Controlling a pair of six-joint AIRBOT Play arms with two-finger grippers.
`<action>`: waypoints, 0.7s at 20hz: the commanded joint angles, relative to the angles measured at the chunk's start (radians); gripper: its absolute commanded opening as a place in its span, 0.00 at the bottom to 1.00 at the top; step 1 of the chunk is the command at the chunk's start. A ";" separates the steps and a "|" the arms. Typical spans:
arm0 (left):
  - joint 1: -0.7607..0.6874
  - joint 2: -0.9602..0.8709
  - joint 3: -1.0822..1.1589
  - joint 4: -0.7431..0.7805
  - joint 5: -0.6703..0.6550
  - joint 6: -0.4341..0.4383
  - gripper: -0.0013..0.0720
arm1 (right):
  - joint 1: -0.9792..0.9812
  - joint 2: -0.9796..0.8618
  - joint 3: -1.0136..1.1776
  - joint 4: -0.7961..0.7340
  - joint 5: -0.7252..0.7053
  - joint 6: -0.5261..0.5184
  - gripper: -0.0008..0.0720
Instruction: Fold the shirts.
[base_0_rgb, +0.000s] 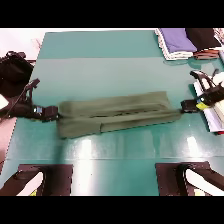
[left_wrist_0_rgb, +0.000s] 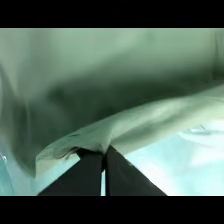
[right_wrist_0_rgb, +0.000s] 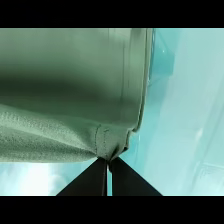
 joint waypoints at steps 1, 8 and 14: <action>0.001 -0.195 0.112 0.003 0.112 0.045 0.05 | 0.018 -0.199 0.141 0.055 -0.056 0.005 0.04; 0.002 -0.261 0.161 -0.002 0.272 0.008 0.73 | -0.041 -0.430 0.359 0.313 -0.122 -0.058 0.32; -0.006 -0.259 0.178 -0.086 0.182 0.018 0.05 | -0.254 -0.432 0.250 0.380 -0.022 -0.165 0.66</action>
